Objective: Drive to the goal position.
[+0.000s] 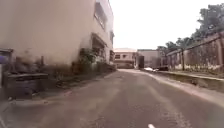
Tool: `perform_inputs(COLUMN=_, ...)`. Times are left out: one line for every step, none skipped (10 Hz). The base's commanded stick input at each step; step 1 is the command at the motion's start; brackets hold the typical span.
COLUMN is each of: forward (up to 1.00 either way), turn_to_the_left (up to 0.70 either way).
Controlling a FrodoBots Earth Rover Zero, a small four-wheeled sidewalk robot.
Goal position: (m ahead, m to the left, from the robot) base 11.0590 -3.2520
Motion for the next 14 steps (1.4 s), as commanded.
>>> perform_inputs(forward=0.70, turn_to_the_left=0.00)
perform_inputs(forward=0.70, turn_to_the_left=0.00)
perform_inputs(forward=0.70, turn_to_the_left=0.00)
perform_inputs(forward=0.70, turn_to_the_left=0.00)
perform_inputs(forward=0.70, turn_to_the_left=0.00)
perform_inputs(forward=0.70, turn_to_the_left=0.00)
perform_inputs(forward=0.70, turn_to_the_left=0.00)
perform_inputs(forward=0.70, turn_to_the_left=0.00)
perform_inputs(forward=0.70, turn_to_the_left=0.00)
perform_inputs(forward=0.70, turn_to_the_left=-0.02)
perform_inputs(forward=0.70, turn_to_the_left=0.00)
perform_inputs(forward=0.70, turn_to_the_left=0.00)
perform_inputs(forward=0.70, turn_to_the_left=0.00)
perform_inputs(forward=0.70, turn_to_the_left=0.00)
